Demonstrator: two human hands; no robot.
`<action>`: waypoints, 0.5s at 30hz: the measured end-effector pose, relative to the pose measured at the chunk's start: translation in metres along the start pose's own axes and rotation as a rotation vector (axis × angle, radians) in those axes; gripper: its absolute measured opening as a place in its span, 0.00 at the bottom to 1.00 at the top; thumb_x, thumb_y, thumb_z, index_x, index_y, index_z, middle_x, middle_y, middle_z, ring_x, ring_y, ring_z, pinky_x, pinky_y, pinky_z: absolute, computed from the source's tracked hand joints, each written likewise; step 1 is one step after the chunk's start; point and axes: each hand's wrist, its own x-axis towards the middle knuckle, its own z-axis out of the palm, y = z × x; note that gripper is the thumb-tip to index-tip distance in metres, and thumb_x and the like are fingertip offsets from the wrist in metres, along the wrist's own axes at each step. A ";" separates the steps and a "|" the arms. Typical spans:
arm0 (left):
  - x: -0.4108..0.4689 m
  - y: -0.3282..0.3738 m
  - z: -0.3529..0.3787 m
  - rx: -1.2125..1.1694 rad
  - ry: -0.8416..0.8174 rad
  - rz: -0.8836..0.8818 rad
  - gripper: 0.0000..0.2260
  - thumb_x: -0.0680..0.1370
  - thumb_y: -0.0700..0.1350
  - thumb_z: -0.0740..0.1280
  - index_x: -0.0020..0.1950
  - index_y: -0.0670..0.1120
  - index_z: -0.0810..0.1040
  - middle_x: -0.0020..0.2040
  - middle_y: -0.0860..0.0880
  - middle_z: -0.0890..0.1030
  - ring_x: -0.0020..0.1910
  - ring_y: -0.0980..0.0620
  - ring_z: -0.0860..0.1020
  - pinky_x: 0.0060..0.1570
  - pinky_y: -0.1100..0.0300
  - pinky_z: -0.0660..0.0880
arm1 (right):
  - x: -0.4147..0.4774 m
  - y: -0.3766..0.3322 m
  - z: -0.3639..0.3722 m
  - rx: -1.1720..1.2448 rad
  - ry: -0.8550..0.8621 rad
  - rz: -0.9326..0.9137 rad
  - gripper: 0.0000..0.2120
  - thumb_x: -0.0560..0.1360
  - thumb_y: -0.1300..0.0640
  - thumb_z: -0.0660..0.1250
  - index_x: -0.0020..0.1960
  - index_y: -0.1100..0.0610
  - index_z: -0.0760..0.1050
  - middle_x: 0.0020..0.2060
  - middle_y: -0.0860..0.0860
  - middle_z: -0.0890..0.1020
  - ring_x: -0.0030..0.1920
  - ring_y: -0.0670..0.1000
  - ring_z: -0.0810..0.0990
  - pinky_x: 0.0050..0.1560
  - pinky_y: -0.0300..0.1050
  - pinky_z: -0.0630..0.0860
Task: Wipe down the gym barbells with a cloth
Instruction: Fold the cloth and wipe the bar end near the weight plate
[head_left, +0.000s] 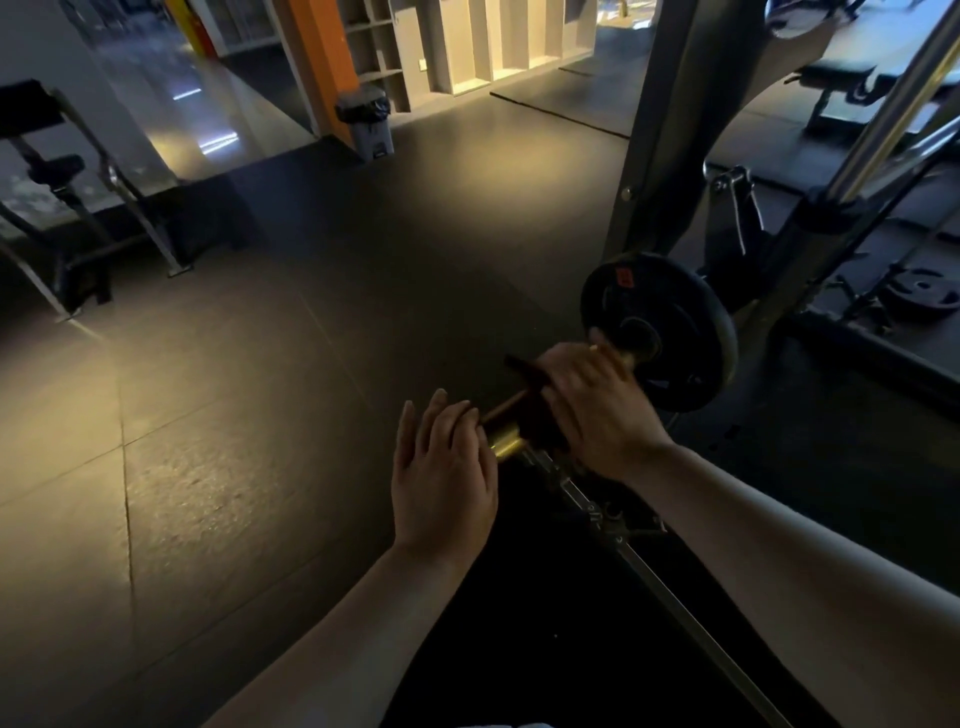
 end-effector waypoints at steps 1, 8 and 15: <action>0.003 0.002 -0.001 -0.002 -0.002 0.020 0.16 0.84 0.45 0.58 0.64 0.41 0.79 0.65 0.45 0.80 0.74 0.46 0.70 0.75 0.42 0.65 | 0.001 0.006 -0.003 0.010 0.028 0.173 0.20 0.85 0.48 0.50 0.71 0.53 0.71 0.69 0.51 0.75 0.76 0.54 0.66 0.81 0.56 0.46; 0.016 0.011 0.005 0.072 -0.087 0.067 0.20 0.81 0.47 0.57 0.67 0.38 0.77 0.66 0.40 0.79 0.72 0.43 0.73 0.74 0.45 0.67 | -0.002 -0.027 0.001 0.038 -0.091 -0.091 0.23 0.84 0.45 0.52 0.70 0.55 0.73 0.67 0.52 0.77 0.73 0.55 0.69 0.80 0.55 0.55; 0.014 0.005 0.009 0.021 0.010 0.095 0.19 0.84 0.47 0.54 0.65 0.39 0.79 0.63 0.42 0.82 0.69 0.44 0.76 0.68 0.43 0.74 | 0.008 0.057 -0.014 0.080 -0.042 0.167 0.25 0.84 0.45 0.47 0.73 0.55 0.71 0.70 0.52 0.74 0.77 0.53 0.64 0.79 0.50 0.53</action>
